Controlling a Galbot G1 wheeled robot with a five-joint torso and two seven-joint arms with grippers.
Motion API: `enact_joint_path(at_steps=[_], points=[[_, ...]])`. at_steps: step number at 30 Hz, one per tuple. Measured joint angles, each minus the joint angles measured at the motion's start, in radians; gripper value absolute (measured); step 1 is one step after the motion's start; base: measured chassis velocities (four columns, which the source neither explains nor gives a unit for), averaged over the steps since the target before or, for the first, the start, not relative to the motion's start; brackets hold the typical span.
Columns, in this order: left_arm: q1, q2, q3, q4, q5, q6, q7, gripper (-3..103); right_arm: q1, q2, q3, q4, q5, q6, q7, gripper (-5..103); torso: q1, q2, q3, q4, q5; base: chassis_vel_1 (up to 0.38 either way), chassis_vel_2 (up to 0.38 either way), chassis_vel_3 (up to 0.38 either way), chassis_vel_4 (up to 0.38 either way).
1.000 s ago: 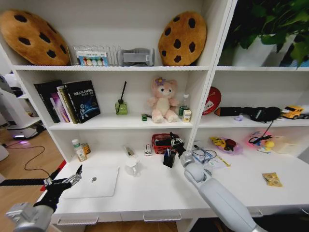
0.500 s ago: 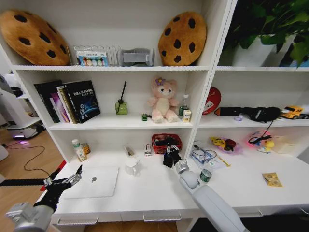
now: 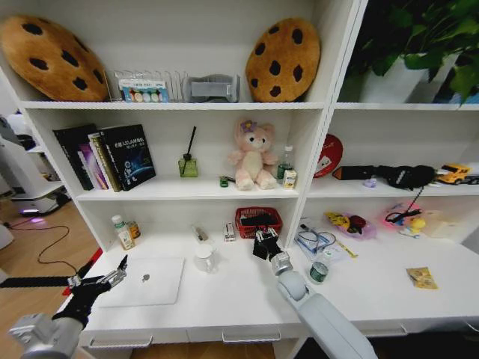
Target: Organize the objects on the table.
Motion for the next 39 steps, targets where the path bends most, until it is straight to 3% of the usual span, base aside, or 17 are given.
enact_joint_path(at_steps=[3, 5, 7, 8, 10, 11, 14, 15, 17, 18, 20, 21, 23, 24, 27, 39], points=[[0.0, 0.0, 0.0, 0.0, 0.0, 0.0, 0.0, 100, -0.041, -0.034, 0.027, 0.11, 0.014, -0.029, 0.046, 65, 0.0, 0.0, 0.0, 0.0, 0.0, 0.0, 0.0, 0.0, 0.0], [0.0, 0.0, 0.0, 0.0, 0.0, 0.0, 0.0, 100, -0.066, -0.047, 0.038, 0.166, 0.029, -0.053, 0.07, 71, 0.0, 0.0, 0.0, 0.0001, -0.0001, 0.0, 0.0, 0.0, 0.0], [0.0, 0.0, 0.0, 0.0, 0.0, 0.0, 0.0, 100, -0.156, -0.077, 0.074, 0.324, 0.103, -0.169, 0.159, 81, 0.0, 0.0, 0.0, -0.0001, -0.0002, 0.0, 0.0, 0.0, 0.0], [0.0, 0.0, 0.0, 0.0, 0.0, 0.0, 0.0, 100, -0.156, -0.077, 0.074, 0.324, 0.103, -0.169, 0.159, 81, 0.0, 0.0, 0.0, -0.0001, -0.0002, 0.0, 0.0, 0.0, 0.0], [0.0, 0.0, 0.0, 0.0, 0.0, 0.0, 0.001, 100, -0.239, -0.092, 0.103, 0.445, 0.163, -0.268, 0.256, 86, 0.0, 0.0, 0.0, 0.0, 0.0002, 0.0, 0.0, 0.0, 0.0], [0.0, 0.0, 0.0, 0.0, 0.0, 0.0, 0.001, 100, -0.239, -0.092, 0.103, 0.445, 0.163, -0.268, 0.256, 86, 0.0, 0.0, 0.0, 0.0, 0.0002, 0.0, 0.0, 0.0, 0.0], [0.0, 0.0, 0.0, 0.0, 0.0, 0.0, 0.0, 100, -0.433, -0.122, 0.207, 0.674, 0.321, -0.469, 0.442, 99, 0.0, 0.0, 0.0, -0.0007, -0.0001, 0.0, 0.0, 0.0, 0.0], [0.0, 0.0, 0.0, 0.0, 0.0, 0.0, 0.0, 100, -0.433, -0.122, 0.207, 0.674, 0.321, -0.469, 0.442, 99, 0.0, 0.0, 0.0, -0.0007, -0.0001, 0.0, 0.0, 0.0, 0.0], [0.0, 0.0, 0.0, 0.0, 0.0, 0.0, 0.0, 100, -0.472, -0.131, 0.242, 0.742, 0.396, -0.52, 0.571, 100, 0.0, 0.0, 0.0, -0.0003, -0.0002, 0.0, 0.0, 0.0, 0.0], [0.0, 0.0, 0.0, 0.0, 0.0, 0.0, 0.0, 100, -0.472, -0.131, 0.242, 0.742, 0.396, -0.52, 0.571, 100, 0.0, 0.0, 0.0, -0.0003, -0.0002, 0.0, 0.0, 0.0, 0.0], [0.0, 0.0, 0.0, 0.0, 0.0, 0.0, 0.0, 100, -0.472, -0.127, 0.255, 0.768, 0.487, -0.542, 0.699, 100, 0.0, 0.0, 0.0, 0.0003, -0.0001, 0.0, 0.0, 0.0, 0.0], [0.0, 0.0, 0.0, 0.0, 0.0, 0.0, 0.0, 100, -0.472, -0.127, 0.255, 0.768, 0.487, -0.542, 0.699, 100, 0.0, 0.0, 0.0, 0.0003, -0.0001, 0.0, 0.0, 0.0, 0.0], [0.0, 0.0, 0.0, 0.0, 0.0, 0.0, 0.0, 100, -0.465, -0.111, 0.263, 0.767, 0.626, -0.567, 0.788, 100, 0.0, 0.0, 0.0, 0.0001, 0.0, 0.0, 0.0, 0.0, 0.0], [0.0, 0.0, 0.0, 0.0, 0.0, 0.0, 0.0, 100, -0.465, -0.111, 0.263, 0.767, 0.626, -0.567, 0.788, 100, 0.0, 0.0, 0.0, 0.0001, 0.0, 0.0, 0.0, 0.0, 0.0], [0.0, 0.0, 0.0, 0.0, 0.0, 0.0, 0.0, 100, -0.443, -0.081, 0.264, 0.716, 0.743, -0.574, 0.852, 100, 0.0, 0.0, 0.0, 0.0001, 0.0001, 0.0, 0.0, 0.0, 0.0], [0.0, 0.0, 0.0, 0.0, 0.0, 0.0, 0.0, 100, -0.411, -0.063, 0.295, 0.597, 0.758, -0.544, 0.844, 100, 0.0, 0.0, 0.0, -0.0001, 0.0, 0.0, 0.0, 0.0, 0.0]])
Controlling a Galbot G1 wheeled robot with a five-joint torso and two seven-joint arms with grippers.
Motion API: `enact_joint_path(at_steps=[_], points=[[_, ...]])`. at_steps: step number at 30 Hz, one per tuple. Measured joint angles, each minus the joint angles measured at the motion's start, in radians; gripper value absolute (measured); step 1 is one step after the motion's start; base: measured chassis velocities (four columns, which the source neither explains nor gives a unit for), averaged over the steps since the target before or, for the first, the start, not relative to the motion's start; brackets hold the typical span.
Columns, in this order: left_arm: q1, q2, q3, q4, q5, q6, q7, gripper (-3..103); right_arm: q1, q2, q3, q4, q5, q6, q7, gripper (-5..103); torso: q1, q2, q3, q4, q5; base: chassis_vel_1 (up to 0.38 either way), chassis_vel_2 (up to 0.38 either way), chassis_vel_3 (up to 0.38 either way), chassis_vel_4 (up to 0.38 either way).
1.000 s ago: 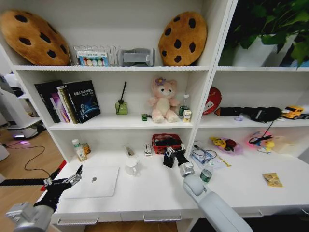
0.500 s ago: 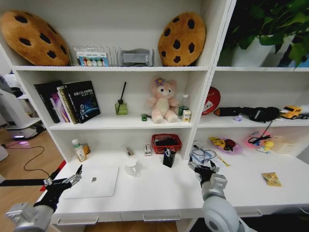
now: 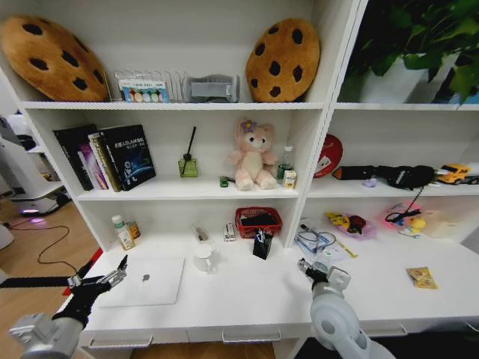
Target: Organize the objects on the table.
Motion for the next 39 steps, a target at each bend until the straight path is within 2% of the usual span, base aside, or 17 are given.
enact_joint_path(at_steps=[13, 18, 19, 20, 21, 23, 25, 26, 28, 29, 31, 32, 34, 35, 37, 38, 39], points=[[0.0, 0.0, 0.0, 0.0, 0.0, 0.0, 0.0, 100, 0.057, 0.011, -0.002, -0.214, -0.106, 0.07, -0.122, 102, 0.0, 0.0, 0.0, 0.0001, 0.0, 0.0, 0.0, 0.0, 0.0], [0.0, 0.0, 0.0, 0.0, 0.0, 0.0, 0.0, 100, 0.05, 0.013, -0.006, -0.239, -0.142, 0.097, -0.149, 88, 0.0, 0.0, 0.0, 0.0001, 0.0, 0.0, 0.0, 0.0, 0.0], [0.0, 0.0, 0.0, 0.0, 0.0, 0.0, 0.0, 100, 0.045, 0.014, -0.007, -0.239, -0.149, 0.1, -0.151, 83, 0.0, 0.0, 0.0, 0.0, 0.0, 0.0, 0.0, 0.0, 0.0], [0.0, 0.0, 0.0, 0.0, 0.0, 0.0, 0.0, 100, 0.038, 0.014, -0.008, -0.236, -0.154, 0.102, -0.152, 72, 0.0, 0.0, 0.0, 0.0001, 0.0, 0.0, 0.0, 0.0, 0.0], [0.0, 0.0, 0.0, 0.0, 0.0, 0.0, 0.0, 100, 0.038, 0.014, -0.008, -0.236, -0.154, 0.102, -0.152, 72, 0.0, 0.0, 0.0, 0.0001, 0.0, 0.0, 0.0, 0.0, 0.0], [0.0, 0.0, 0.0, 0.0, 0.0, 0.0, 0.0, 100, 0.021, 0.013, -0.009, -0.209, -0.156, 0.102, -0.148, 61, 0.0, 0.0, 0.0, 0.0001, 0.0001, 0.0, 0.0, 0.0, 0.0], [0.0, 0.0, 0.0, 0.0, 0.0, 0.0, 0.0, 100, 0.012, 0.011, -0.009, -0.193, -0.155, 0.101, -0.145, 61, 0.0, 0.0, 0.0, 0.0, 0.0001, 0.0, 0.0, 0.0, 0.0], [0.0, 0.0, 0.0, 0.0, 0.0, 0.0, 0.0, 100, 0.001, 0.007, -0.006, -0.172, -0.157, 0.098, -0.147, 50, 0.0, 0.0, 0.0, 0.0001, 0.0, 0.0, 0.0, 0.0, 0.0], [0.0, 0.0, 0.0, 0.0, 0.0, 0.0, 0.0, 100, -0.01, 0.001, 0.006, -0.157, -0.175, 0.095, -0.171, 45, 0.0, 0.0, 0.0, 0.0001, 0.0002, 0.0, 0.0, 0.0, 0.0], [0.0, 0.0, 0.0, 0.0, 0.0, 0.0, 0.0, 100, -0.02, -0.005, 0.02, -0.146, -0.199, 0.095, -0.208, 45, 0.0, 0.0, 0.0, 0.0001, 0.0002, 0.0, 0.0, 0.0, 0.0], [0.0, 0.0, 0.0, 0.0, 0.0, 0.0, 0.0, 100, -0.054, -0.025, 0.075, -0.096, -0.282, 0.106, -0.39, 37, 0.0, 0.0, 0.0, -0.0002, 0.0002, 0.0, 0.0, 0.0, 0.0], [0.0, 0.0, 0.0, 0.0, 0.0, 0.0, 0.0, 100, -0.054, -0.025, 0.075, -0.096, -0.282, 0.106, -0.39, 37, 0.0, 0.0, 0.0, -0.0002, 0.0002, 0.0, 0.0, 0.0, 0.0], [0.0, 0.0, 0.0, 0.0, 0.0, 0.0, 0.0, 100, -0.083, -0.057, 0.142, 0.009, -0.34, 0.081, -0.607, 30, 0.0, 0.0, 0.0, 0.0, -0.0001, 0.0, 0.0, 0.0, 0.0], [0.0, 0.0, 0.0, 0.0, 0.0, 0.0, 0.0, 100, -0.083, -0.057, 0.142, 0.009, -0.34, 0.081, -0.607, 30, 0.0, 0.0, 0.0, 0.0, -0.0001, 0.0, 0.0, 0.0, 0.0], [0.0, 0.0, 0.0, 0.0, 0.0, 0.0, 0.0, 100, -0.098, -0.081, 0.187, 0.108, -0.303, -0.002, -0.736, 25, 0.0, 0.0, 0.0, 0.0004, -0.0002, 0.0, 0.0, 0.0, 0.0], [0.0, 0.0, 0.0, 0.0, 0.0, 0.0, 0.0, 100, -0.106, -0.087, 0.205, 0.144, -0.28, -0.043, -0.779, 25, 0.0, 0.0, 0.0, 0.0003, -0.0003, 0.0, 0.0, 0.0, 0.0], [0.0, 0.0, 0.0, 0.0, 0.0, 0.0, 0.0, 100, -0.106, -0.087, 0.205, 0.144, -0.28, -0.043, -0.779, 25, 0.0, 0.0, 0.0, 0.0003, -0.0003, 0.0, 0.0, 0.0, 0.0]])
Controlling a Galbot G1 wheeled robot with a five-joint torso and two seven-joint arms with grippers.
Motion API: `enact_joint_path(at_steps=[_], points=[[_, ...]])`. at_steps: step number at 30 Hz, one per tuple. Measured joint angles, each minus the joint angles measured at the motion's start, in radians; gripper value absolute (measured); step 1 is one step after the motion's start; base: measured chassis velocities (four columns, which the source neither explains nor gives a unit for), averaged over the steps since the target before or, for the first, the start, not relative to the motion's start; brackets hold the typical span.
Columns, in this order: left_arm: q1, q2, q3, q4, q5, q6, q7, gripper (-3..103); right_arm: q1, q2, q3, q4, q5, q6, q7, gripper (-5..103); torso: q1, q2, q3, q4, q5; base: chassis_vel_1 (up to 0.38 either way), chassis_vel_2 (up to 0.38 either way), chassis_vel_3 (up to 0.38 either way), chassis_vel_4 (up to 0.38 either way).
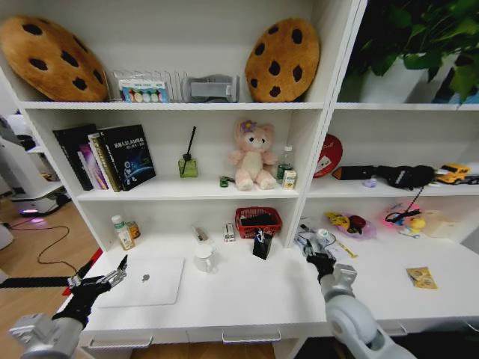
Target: Organize the objects on the table.
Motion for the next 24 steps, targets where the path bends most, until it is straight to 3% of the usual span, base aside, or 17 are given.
enact_joint_path(at_steps=[3, 9, 10, 11, 14, 19, 22, 23, 24], points=[[0.0, 0.0, 0.0, 0.0, 0.0, 0.0, 0.0, 100, -0.057, -0.002, 0.052, 0.123, 0.045, -0.123, -0.035, 25, 0.0, 0.0, 0.0, 0.0, 0.0001, 0.0, 0.0, 0.0, 0.0], [0.0, 0.0, 0.0, 0.0, 0.0, 0.0, 0.0, 100, -0.298, 0.067, 0.141, 0.188, -0.004, -0.199, -0.023, 25, 0.0, 0.0, 0.0, -0.0005, 0.0005, 0.0, 0.0, 0.0, 0.0], [0.0, 0.0, 0.0, 0.0, 0.0, 0.0, 0.0, 100, -0.359, 0.091, 0.161, 0.188, -0.043, -0.193, -0.041, 25, 0.0, 0.0, 0.0, -0.0008, 0.0004, 0.0, 0.0, 0.0, 0.0], [0.0, 0.0, 0.0, 0.0, 0.0, 0.0, 0.0, 100, -0.424, 0.122, 0.178, 0.188, -0.136, -0.139, -0.086, 25, 0.0, 0.0, 0.0, -0.0014, 0.0003, 0.0, 0.0, 0.0, 0.0], [0.0, 0.0, 0.0, 0.0, 0.0, 0.0, 0.0, 100, -0.459, 0.149, 0.203, 0.188, -0.221, -0.088, -0.146, 25, 0.0, 0.0, 0.0, -0.0005, -0.0001, 0.0, 0.0, 0.0, 0.0], [0.0, 0.0, 0.0, 0.0, 0.0, 0.0, 0.0, 100, -0.471, 0.188, 0.22, 0.186, -0.258, -0.074, -0.194, 25, 0.0, 0.0, 0.0, 0.0003, 0.0003, 0.0, 0.0, 0.0, 0.0], [0.0, 0.0, 0.0, 0.0, 0.0, 0.0, 0.0, 100, -0.522, 0.228, 0.249, 0.183, -0.383, -0.001, -0.321, 25, 0.0, 0.0, 0.0, -0.0004, 0.0003, 0.0, 0.0, 0.0, 0.0], [0.0, 0.0, 0.0, 0.0, 0.0, 0.0, 0.0, 100, -0.522, 0.228, 0.249, 0.183, -0.383, -0.001, -0.321, 25, 0.0, 0.0, 0.0, -0.0004, 0.0003, 0.0, 0.0, 0.0, 0.0], [0.0, 0.0, 0.0, 0.0, 0.0, 0.0, 0.0, 100, -0.545, 0.229, 0.265, 0.182, -0.437, 0.057, -0.394, 25, 0.0, 0.0, 0.0, -0.0005, 0.0, 0.0, 0.0, 0.0, 0.0]])
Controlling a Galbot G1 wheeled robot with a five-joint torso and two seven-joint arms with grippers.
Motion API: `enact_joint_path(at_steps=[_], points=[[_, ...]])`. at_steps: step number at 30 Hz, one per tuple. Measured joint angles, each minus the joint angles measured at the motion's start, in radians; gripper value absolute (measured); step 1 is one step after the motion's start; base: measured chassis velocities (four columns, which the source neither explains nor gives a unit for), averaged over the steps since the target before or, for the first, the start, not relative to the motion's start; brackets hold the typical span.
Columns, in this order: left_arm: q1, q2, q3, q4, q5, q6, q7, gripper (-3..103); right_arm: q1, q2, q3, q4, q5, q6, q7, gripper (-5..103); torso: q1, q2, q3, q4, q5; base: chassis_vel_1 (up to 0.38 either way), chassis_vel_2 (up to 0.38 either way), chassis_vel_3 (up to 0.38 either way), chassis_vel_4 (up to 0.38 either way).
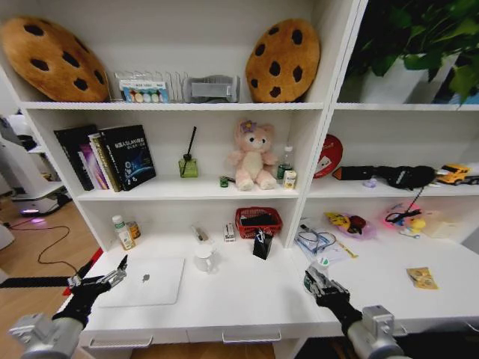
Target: Organize the objects on the table.
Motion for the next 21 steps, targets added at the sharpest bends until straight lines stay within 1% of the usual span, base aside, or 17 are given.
enact_joint_path(at_steps=[1, 2, 4, 5, 7, 8, 9, 11, 12, 14, 21], points=[[0.0, 0.0, 0.0, 0.0, 0.0, 0.0, 0.0, 100, 0.0, -0.009, 0.008, 0.0, -0.033, 0.039, -0.047, 25, 0.0, 0.0, 0.0, 0.0, 0.0, 0.0, 0.0, 0.0, 0.0], [0.0, 0.0, 0.0, 0.0, 0.0, 0.0, 0.0, 100, 0.0, -0.009, 0.008, 0.0, -0.033, 0.039, -0.047, 25, 0.0, 0.0, 0.0, 0.0, 0.0, 0.0, 0.0, 0.0, 0.0], [0.0, 0.0, 0.0, 0.0, 0.0, 0.0, 0.0, 100, 0.034, -0.021, 0.01, -0.001, -0.096, 0.084, -0.077, 25, 0.0, 0.0, 0.0, 0.0006, 0.0002, 0.0, 0.0, 0.0, 0.0], [0.0, 0.0, 0.0, 0.0, 0.0, 0.0, 0.0, 100, 0.034, -0.021, 0.01, -0.001, -0.096, 0.084, -0.077, 25, 0.0, 0.0, 0.0, 0.0006, 0.0002, 0.0, 0.0, 0.0, 0.0], [0.0, 0.0, 0.0, 0.0, 0.0, 0.0, 0.0, 100, 0.055, 0.0, -0.002, -0.012, -0.126, 0.094, -0.062, 25, 0.0, 0.0, 0.0, 0.0006, 0.0001, 0.0, 0.0, 0.0, 0.0], [0.0, 0.0, 0.0, 0.0, 0.0, 0.0, 0.0, 100, 0.057, 0.027, -0.009, -0.028, -0.141, 0.101, -0.046, 25, 0.0, 0.0, 0.0, 0.0003, 0.0004, 0.0, 0.0, 0.0, 0.0], [0.0, 0.0, 0.0, 0.0, 0.0, 0.0, 0.0, 100, 0.057, 0.027, -0.009, -0.028, -0.141, 0.101, -0.046, 25, 0.0, 0.0, 0.0, 0.0003, 0.0004, 0.0, 0.0, 0.0, 0.0], [0.0, 0.0, 0.0, 0.0, 0.0, 0.0, 0.0, 100, 0.048, 0.063, -0.021, -0.031, -0.153, 0.107, -0.025, 25, 0.0, 0.0, 0.0, 0.0, 0.0001, 0.0, 0.0, 0.0, 0.0], [0.0, 0.0, 0.0, 0.0, 0.0, 0.0, 0.0, 100, 0.048, 0.063, -0.021, -0.031, -0.153, 0.107, -0.025, 25, 0.0, 0.0, 0.0, 0.0, 0.0001, 0.0, 0.0, 0.0, 0.0], [0.0, 0.0, 0.0, 0.0, 0.0, 0.0, 0.0, 100, 0.042, 0.083, -0.044, -0.026, -0.158, 0.108, -0.002, 25, 0.0, 0.0, 0.0, 0.0, 0.0001, 0.0, 0.0, 0.0, 0.0], [0.0, 0.0, 0.0, 0.0, 0.0, 0.0, 0.0, 100, 0.055, 0.09, -0.076, -0.026, -0.155, 0.103, 0.032, 25, 0.0, 0.0, 0.0, 0.0003, 0.0001, 0.0, 0.0, 0.0, 0.0]])
